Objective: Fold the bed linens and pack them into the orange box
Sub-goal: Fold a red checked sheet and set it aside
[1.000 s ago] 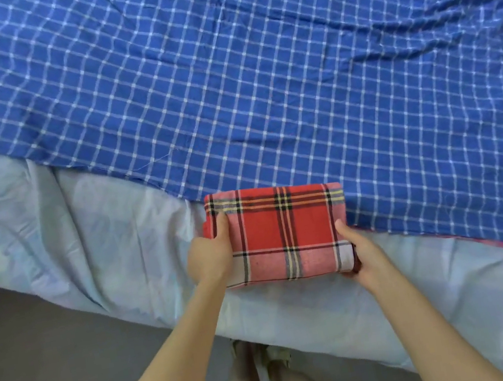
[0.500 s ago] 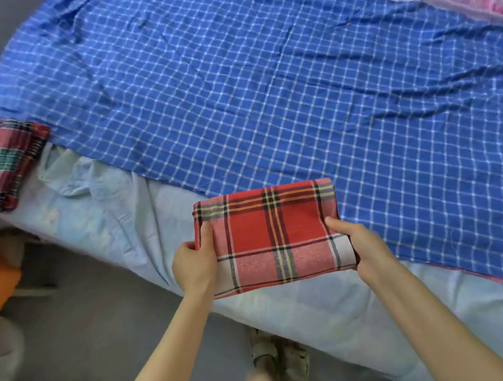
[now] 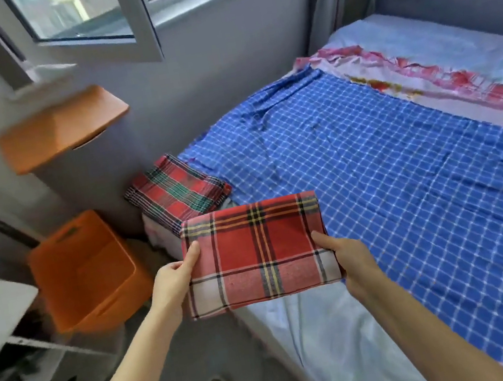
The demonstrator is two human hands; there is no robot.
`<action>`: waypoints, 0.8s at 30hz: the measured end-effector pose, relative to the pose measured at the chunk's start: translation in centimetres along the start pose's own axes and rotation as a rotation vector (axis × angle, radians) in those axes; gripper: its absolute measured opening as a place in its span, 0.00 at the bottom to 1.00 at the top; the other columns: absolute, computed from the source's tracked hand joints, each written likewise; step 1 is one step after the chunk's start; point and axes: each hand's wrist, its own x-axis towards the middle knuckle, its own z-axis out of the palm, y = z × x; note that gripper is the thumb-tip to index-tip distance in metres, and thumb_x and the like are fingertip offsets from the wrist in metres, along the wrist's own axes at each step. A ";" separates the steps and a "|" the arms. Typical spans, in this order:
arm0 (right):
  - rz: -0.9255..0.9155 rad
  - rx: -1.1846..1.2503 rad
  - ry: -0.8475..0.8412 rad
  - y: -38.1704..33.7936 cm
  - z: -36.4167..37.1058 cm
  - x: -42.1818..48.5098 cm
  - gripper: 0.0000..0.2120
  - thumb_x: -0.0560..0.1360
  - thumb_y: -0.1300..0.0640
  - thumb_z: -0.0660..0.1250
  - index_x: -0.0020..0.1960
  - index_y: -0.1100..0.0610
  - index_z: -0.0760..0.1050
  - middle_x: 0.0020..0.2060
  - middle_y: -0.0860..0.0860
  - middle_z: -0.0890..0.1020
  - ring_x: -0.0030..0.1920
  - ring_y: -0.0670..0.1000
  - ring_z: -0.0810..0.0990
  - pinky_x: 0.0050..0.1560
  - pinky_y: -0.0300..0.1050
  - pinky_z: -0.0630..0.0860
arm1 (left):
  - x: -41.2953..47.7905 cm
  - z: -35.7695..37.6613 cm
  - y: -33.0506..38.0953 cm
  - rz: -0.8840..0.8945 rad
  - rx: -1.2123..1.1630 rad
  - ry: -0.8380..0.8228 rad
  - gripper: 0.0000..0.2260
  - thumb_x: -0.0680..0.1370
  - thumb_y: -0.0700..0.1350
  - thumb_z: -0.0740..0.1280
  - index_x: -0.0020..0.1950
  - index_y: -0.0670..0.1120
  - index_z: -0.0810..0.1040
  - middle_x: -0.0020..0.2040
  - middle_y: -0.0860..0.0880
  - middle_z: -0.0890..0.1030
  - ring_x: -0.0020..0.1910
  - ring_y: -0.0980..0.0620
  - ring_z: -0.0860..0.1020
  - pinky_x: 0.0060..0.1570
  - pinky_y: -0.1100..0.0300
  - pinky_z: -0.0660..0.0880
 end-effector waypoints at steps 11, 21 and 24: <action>-0.110 -0.225 -0.092 -4.1 21.8 11.2 0.09 0.73 0.57 0.71 0.45 0.63 0.82 0.42 0.59 0.85 0.42 0.58 0.84 0.48 0.52 0.80 | 17.4 -13.4 7.3 -0.212 -0.163 -0.182 0.16 0.71 0.63 0.67 0.47 0.53 0.73 0.44 0.49 0.79 0.46 0.47 0.77 0.55 0.48 0.71; -0.206 -0.405 -0.098 -7.2 32.8 27.7 0.06 0.75 0.59 0.68 0.48 0.60 0.82 0.36 0.48 0.84 0.36 0.44 0.81 0.40 0.40 0.76 | 34.7 -12.6 8.9 -0.290 -0.286 -0.091 0.34 0.68 0.66 0.68 0.65 0.46 0.70 0.60 0.44 0.77 0.59 0.41 0.75 0.63 0.43 0.70; -0.206 -0.488 -0.143 -8.1 36.4 34.7 0.06 0.76 0.60 0.67 0.43 0.55 0.82 0.34 0.44 0.84 0.35 0.41 0.80 0.42 0.41 0.75 | 40.8 -11.7 9.7 -0.341 -0.321 -0.029 0.34 0.69 0.64 0.69 0.66 0.44 0.70 0.62 0.43 0.76 0.58 0.41 0.75 0.63 0.43 0.70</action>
